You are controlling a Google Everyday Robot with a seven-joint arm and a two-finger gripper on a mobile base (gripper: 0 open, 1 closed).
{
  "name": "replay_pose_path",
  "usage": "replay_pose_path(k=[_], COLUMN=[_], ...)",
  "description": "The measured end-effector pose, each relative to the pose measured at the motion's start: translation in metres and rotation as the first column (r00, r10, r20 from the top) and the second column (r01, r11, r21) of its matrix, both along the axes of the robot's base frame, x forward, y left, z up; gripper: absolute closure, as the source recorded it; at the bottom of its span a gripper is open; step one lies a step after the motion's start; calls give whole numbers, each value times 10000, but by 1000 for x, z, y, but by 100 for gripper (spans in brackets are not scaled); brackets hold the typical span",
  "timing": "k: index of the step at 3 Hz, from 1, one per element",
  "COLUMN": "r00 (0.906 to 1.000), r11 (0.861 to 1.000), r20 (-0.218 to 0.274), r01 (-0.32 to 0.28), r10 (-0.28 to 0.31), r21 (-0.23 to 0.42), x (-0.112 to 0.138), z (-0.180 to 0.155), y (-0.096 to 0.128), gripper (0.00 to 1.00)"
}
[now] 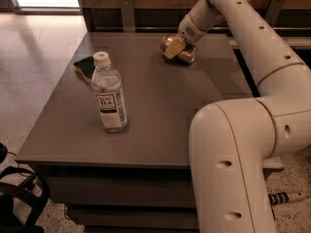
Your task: Knock orange can over
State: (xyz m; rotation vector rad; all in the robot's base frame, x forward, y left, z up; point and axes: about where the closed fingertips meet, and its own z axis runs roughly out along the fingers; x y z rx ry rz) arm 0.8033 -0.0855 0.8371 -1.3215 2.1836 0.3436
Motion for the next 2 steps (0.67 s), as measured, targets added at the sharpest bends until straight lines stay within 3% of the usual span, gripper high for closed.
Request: replay_pose_path(k=[2], r00=[9980], r11=[9983], r20=[-275], r01=[-575], r10=[576], r21=[28], x=[2], z=[-10], y=[25], gripper=[100])
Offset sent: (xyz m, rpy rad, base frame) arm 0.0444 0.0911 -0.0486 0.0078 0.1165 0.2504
